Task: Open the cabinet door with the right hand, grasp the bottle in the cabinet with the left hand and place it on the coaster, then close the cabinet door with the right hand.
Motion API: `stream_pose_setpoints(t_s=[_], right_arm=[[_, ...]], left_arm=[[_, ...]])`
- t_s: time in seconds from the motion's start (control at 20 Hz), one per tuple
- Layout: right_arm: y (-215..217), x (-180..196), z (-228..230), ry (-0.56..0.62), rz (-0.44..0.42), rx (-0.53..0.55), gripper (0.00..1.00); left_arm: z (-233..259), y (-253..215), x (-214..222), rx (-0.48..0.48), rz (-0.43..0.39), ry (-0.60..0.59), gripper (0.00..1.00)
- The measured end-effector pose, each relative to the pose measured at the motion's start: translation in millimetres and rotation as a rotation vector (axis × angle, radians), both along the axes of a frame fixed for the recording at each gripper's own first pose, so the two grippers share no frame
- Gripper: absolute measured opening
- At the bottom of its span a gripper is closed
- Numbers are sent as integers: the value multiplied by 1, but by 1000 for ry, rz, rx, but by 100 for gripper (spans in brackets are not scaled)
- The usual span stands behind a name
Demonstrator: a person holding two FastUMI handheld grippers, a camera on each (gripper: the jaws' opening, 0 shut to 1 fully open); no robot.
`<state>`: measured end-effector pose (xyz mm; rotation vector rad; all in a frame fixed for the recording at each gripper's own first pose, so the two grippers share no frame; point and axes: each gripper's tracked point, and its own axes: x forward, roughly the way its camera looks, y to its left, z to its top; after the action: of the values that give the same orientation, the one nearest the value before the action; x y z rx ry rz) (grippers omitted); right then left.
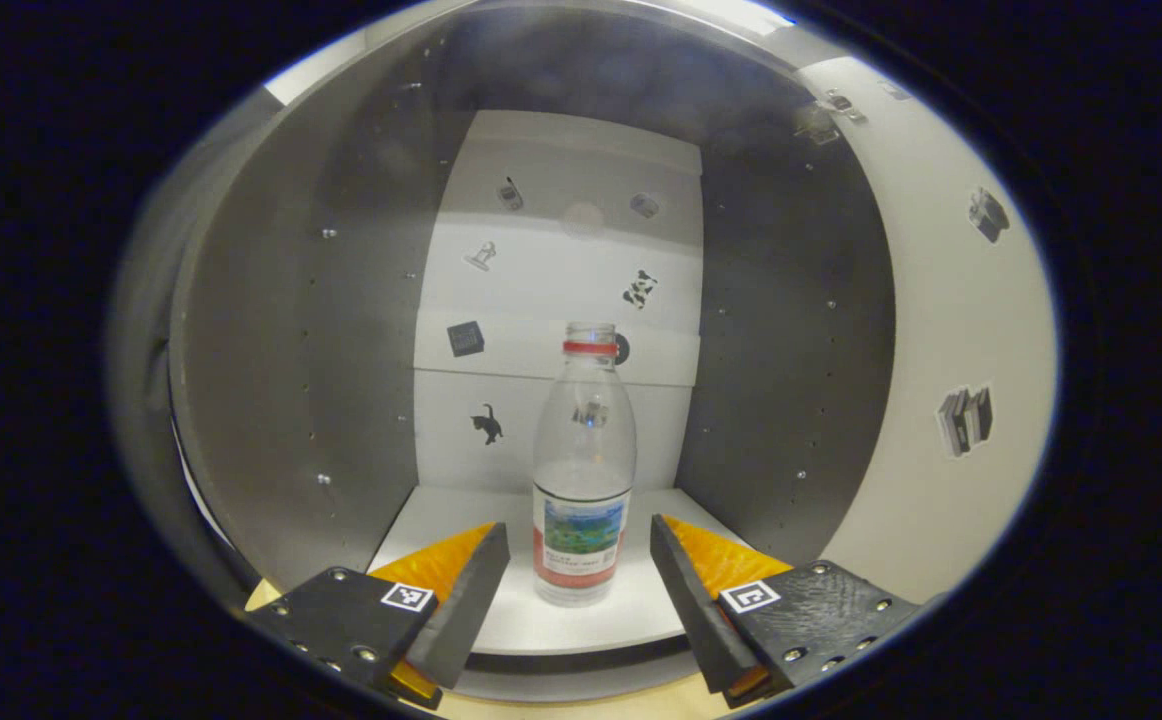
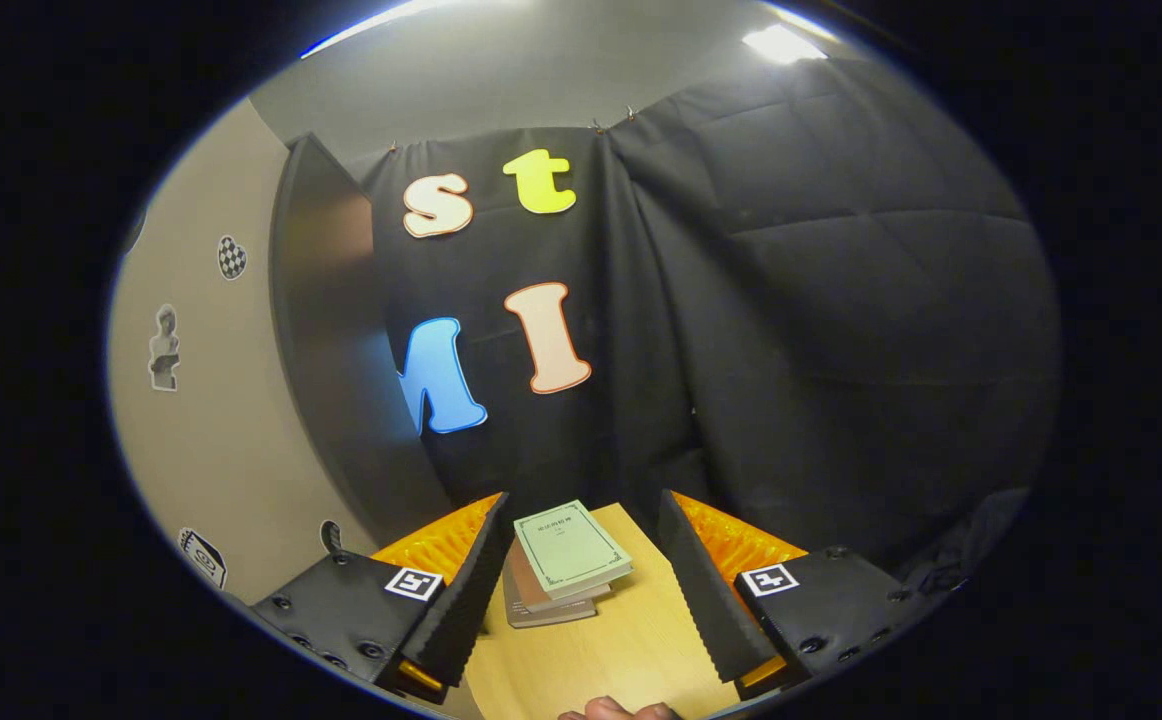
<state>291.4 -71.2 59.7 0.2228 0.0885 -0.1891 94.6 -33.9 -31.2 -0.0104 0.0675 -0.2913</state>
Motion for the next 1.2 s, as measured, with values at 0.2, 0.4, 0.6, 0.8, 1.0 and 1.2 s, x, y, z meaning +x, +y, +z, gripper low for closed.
stream_pose_setpoints(t_s=[0.2,0.4,0.6,0.8,1.0,1.2], right_arm=[[-10,-5,-3,9,-41,13,93],[-12,-6,-7,27,-62,-14,93],[-13,-3,-9,40,-62,-32,93],[-14,1,-14,49,-61,-29,93],[-13,6,-16,45,-51,-24,93],[-12,10,-15,36,-40,-21,93]], left_arm=[[0,-9,19,-12,-15,5,88],[2,-16,31,-31,-31,-2,86],[1,-18,50,20,-30,-20,88],[4,-22,61,46,-26,-41,88],[2,-27,67,31,-38,-34,73],[3,-27,64,31,-45,-26,75]])
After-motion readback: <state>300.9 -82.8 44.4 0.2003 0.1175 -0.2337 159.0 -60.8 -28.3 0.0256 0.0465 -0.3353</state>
